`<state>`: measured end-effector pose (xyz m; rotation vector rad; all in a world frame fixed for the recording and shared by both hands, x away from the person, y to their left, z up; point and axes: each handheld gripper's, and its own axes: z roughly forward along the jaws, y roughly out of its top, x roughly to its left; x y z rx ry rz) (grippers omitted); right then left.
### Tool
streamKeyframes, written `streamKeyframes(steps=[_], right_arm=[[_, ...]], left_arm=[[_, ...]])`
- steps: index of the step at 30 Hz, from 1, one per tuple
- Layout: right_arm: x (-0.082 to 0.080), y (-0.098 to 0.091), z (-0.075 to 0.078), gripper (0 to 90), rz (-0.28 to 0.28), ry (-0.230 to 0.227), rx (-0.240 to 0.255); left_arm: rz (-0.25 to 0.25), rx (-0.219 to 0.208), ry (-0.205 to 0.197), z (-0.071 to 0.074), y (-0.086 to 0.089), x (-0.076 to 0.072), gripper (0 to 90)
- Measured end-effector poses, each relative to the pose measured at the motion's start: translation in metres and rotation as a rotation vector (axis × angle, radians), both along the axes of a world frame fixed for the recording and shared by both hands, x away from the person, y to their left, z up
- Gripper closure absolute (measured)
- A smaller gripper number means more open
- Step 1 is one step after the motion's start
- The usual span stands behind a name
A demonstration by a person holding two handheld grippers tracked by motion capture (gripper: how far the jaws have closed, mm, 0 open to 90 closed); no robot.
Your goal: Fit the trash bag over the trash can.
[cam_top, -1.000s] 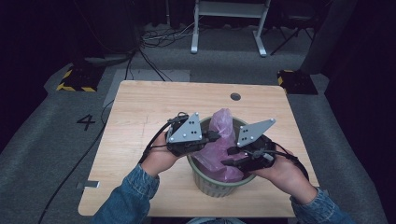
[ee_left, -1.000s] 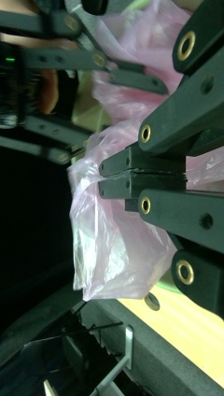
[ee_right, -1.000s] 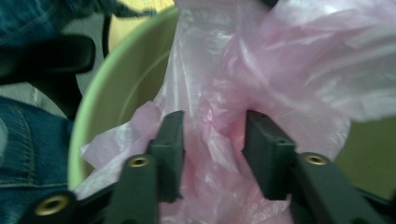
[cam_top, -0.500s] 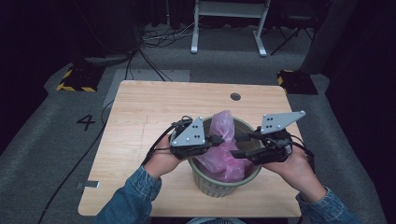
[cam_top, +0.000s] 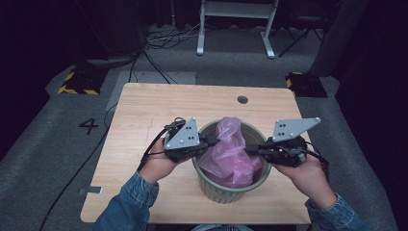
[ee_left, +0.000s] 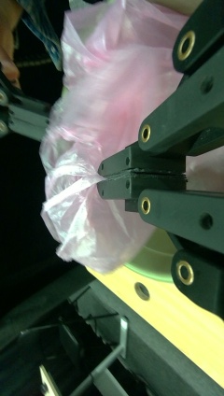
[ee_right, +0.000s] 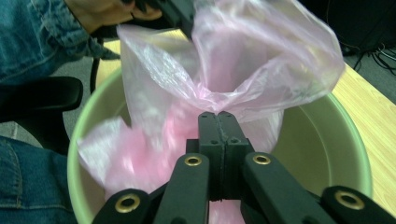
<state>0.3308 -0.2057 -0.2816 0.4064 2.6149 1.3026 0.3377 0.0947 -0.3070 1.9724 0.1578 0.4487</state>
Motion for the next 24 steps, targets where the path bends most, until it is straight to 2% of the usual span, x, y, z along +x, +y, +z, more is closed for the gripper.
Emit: streamKeyframes(steps=[8, 15, 24], right_arm=[[-0.003, -0.033, -0.005, 90.0, -0.060, 0.011, 0.023], [-0.010, -0.062, -0.002, 90.0, -0.115, -0.003, 0.047], [-0.018, -0.090, -0.001, 90.0, -0.177, -0.009, 0.051]], left_arm=[[0.056, -0.001, 0.001, -0.002, 0.017, 0.001, 89.1], [0.079, 0.002, -0.014, 0.000, 0.022, -0.001, 89.0], [0.102, 0.015, -0.038, 0.003, 0.024, -0.003, 89.0]])
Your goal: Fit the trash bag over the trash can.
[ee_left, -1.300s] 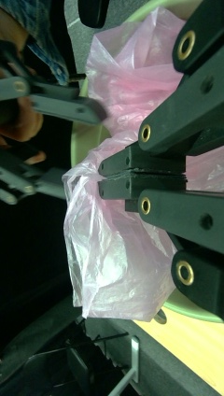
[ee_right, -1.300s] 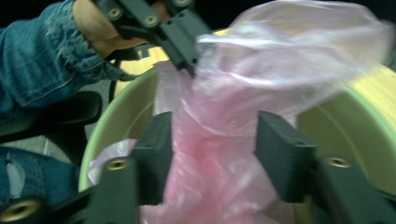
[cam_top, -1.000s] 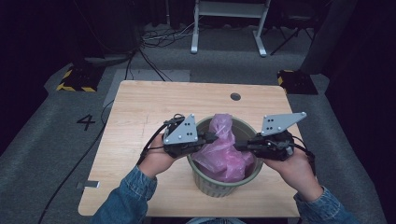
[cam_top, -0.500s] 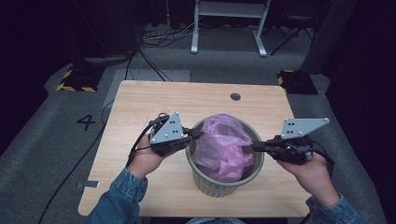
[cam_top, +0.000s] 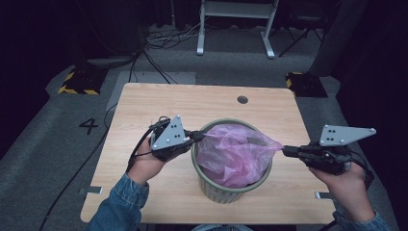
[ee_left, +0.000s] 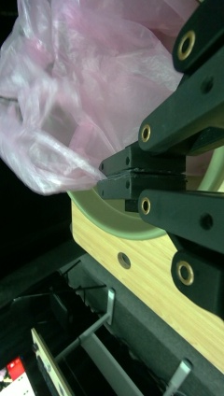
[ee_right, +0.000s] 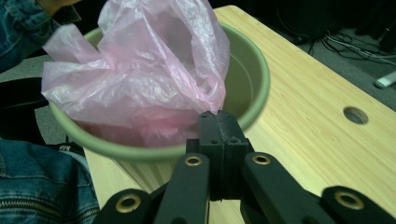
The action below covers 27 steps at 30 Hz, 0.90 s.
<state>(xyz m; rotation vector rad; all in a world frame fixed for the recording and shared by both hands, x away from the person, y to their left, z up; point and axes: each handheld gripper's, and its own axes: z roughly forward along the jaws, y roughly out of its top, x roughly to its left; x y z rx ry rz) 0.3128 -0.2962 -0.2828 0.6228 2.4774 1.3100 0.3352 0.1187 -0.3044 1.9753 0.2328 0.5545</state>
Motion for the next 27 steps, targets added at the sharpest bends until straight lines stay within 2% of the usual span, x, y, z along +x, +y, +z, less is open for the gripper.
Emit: streamKeyframes(steps=[5, 10, 13, 17, 23, 24, 25, 27], right_arm=[[-0.001, -0.011, -0.006, 90.0, -0.025, 0.022, -0.017], [-0.002, -0.021, -0.010, 90.0, -0.053, 0.032, -0.023], [-0.003, -0.028, -0.013, 90.0, -0.066, 0.036, -0.024], [-0.006, -0.037, -0.020, 90.0, -0.080, 0.050, -0.012], [-0.010, -0.038, -0.028, 90.0, -0.059, 0.071, 0.005], [-0.010, -0.038, -0.027, 84.0, -0.046, 0.067, 0.011], [-0.010, -0.037, -0.025, 73.5, -0.054, 0.040, 0.024], [-0.009, -0.038, -0.019, 64.5, -0.061, 0.014, 0.046]], left_arm=[[0.047, 0.019, -0.016, 0.001, 0.000, 0.004, 89.0], [0.074, 0.045, -0.034, 0.000, -0.001, 0.006, 89.0], [0.089, 0.037, -0.033, -0.002, 0.005, 0.006, 89.1], [0.109, 0.000, -0.029, -0.004, 0.017, 0.002, 89.1], [0.123, -0.025, -0.028, -0.011, 0.031, -0.003, 88.8], [0.119, -0.027, -0.029, -0.011, 0.032, -0.003, 88.4], [0.120, -0.028, -0.030, -0.011, 0.032, -0.003, 87.5], [0.124, -0.028, -0.038, -0.010, 0.031, -0.003, 83.9]])
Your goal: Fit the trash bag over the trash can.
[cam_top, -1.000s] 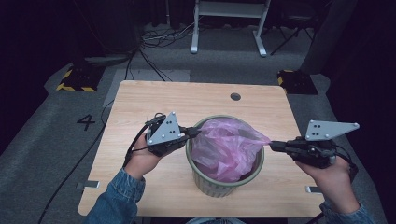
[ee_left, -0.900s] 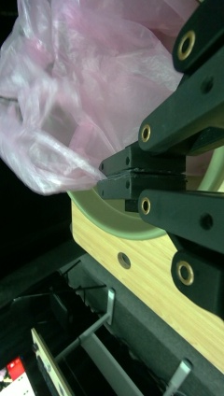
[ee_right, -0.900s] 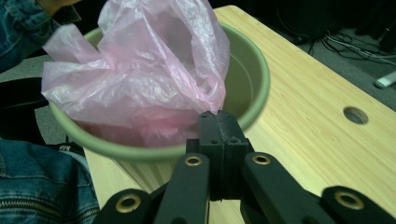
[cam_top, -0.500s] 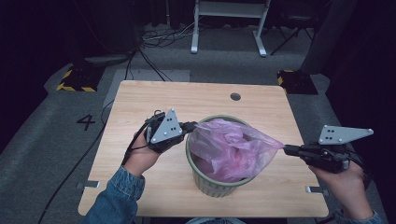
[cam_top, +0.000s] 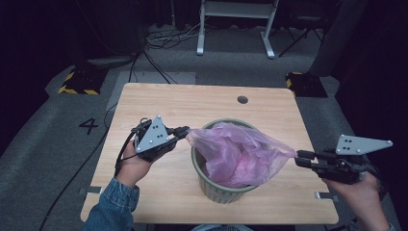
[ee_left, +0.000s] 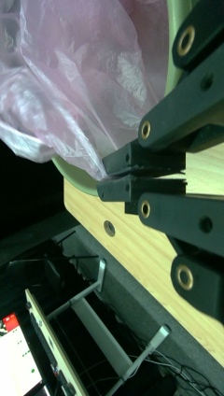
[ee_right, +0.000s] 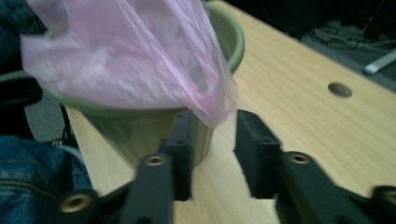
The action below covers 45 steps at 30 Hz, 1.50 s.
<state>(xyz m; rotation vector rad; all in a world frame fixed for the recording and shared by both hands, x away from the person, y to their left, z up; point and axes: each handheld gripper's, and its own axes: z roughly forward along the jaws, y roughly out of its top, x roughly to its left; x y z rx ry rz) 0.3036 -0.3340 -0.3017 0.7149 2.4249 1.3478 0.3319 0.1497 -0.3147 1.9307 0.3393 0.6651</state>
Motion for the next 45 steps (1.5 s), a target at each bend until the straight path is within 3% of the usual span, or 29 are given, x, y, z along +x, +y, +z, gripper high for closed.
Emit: streamKeyframes(steps=[4, 7, 14, 21, 27, 32, 34, 37, 39, 45], right_arm=[[0.003, 0.001, 0.014, 54.1, 0.014, -0.032, 0.014], [0.005, 0.002, 0.021, 49.9, 0.015, -0.049, 0.013], [0.022, 0.014, 0.034, 48.4, 0.027, -0.075, 0.030], [0.047, 0.036, 0.033, 44.2, 0.058, -0.055, 0.046], [0.065, 0.063, 0.025, 40.7, 0.107, -0.013, 0.037], [0.077, 0.083, 0.018, 42.8, 0.138, 0.028, 0.028], [0.081, 0.091, 0.015, 50.9, 0.157, 0.054, 0.008], [0.083, 0.097, 0.011, 78.1, 0.162, 0.087, -0.039], [0.083, 0.094, 0.011, 89.8, 0.147, 0.079, -0.050], [0.076, 0.066, 0.016, 90.0, 0.064, 0.027, 0.001]], left_arm=[[0.002, -0.017, 0.006, 0.003, -0.002, -0.005, 58.1], [-0.018, -0.035, 0.007, 0.008, -0.004, -0.011, 48.1], [-0.036, -0.048, -0.033, 0.025, -0.021, -0.017, 44.5], [-0.051, -0.021, 0.000, 0.026, -0.043, -0.004, 44.7], [-0.048, -0.047, 0.078, 0.018, -0.045, 0.008, 48.5], [-0.061, -0.058, 0.095, 0.016, -0.044, 0.012, 72.4], [-0.082, -0.053, 0.101, 0.014, -0.044, 0.012, 77.8], [-0.103, -0.035, 0.094, 0.011, -0.041, 0.009, 85.4], [-0.106, -0.030, 0.089, 0.010, -0.036, 0.006, 87.7], [-0.112, -0.053, 0.068, 0.005, -0.013, -0.002, 88.8]])
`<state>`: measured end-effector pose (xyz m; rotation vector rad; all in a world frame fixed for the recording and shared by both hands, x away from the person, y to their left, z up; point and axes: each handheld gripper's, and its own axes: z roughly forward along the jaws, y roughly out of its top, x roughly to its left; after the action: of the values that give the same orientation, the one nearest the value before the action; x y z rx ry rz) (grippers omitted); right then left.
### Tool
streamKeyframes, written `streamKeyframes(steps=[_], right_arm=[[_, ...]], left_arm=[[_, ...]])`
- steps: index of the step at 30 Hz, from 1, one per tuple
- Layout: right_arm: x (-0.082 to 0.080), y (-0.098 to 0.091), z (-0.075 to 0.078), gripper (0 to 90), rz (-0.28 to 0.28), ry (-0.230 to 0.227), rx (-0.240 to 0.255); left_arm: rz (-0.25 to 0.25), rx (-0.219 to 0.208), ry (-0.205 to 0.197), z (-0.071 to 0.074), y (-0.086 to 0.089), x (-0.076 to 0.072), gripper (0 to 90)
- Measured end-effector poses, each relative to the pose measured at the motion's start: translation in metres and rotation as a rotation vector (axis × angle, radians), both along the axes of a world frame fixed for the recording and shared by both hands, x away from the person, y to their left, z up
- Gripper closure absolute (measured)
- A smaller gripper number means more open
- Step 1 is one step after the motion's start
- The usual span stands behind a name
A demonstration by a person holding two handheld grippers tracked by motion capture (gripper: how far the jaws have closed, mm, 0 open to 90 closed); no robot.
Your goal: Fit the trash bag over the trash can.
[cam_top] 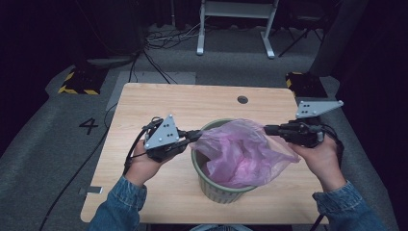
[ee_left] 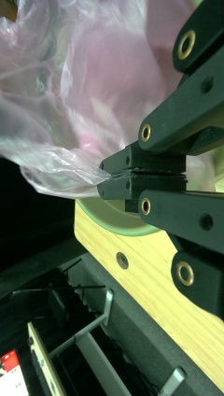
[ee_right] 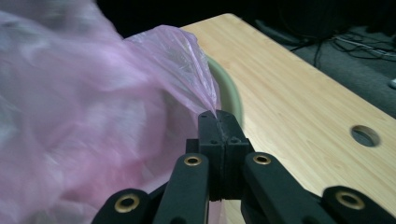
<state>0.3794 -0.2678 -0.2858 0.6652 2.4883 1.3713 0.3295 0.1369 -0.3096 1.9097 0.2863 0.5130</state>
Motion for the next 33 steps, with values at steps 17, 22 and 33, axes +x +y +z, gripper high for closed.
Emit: streamKeyframes(steps=[17, 22, 33], right_arm=[[-0.002, -0.064, -0.027, 90.0, -0.151, 0.041, 0.058], [0.002, -0.061, -0.038, 90.0, -0.153, 0.063, 0.053], [0.017, -0.058, -0.042, 90.0, -0.183, 0.046, 0.086]], left_arm=[[-0.007, 0.082, -0.055, -0.029, 0.041, -0.015, 88.8], [0.021, 0.075, -0.019, -0.043, 0.048, -0.006, 88.6], [0.116, -0.019, 0.008, -0.050, 0.063, 0.018, 88.7]])
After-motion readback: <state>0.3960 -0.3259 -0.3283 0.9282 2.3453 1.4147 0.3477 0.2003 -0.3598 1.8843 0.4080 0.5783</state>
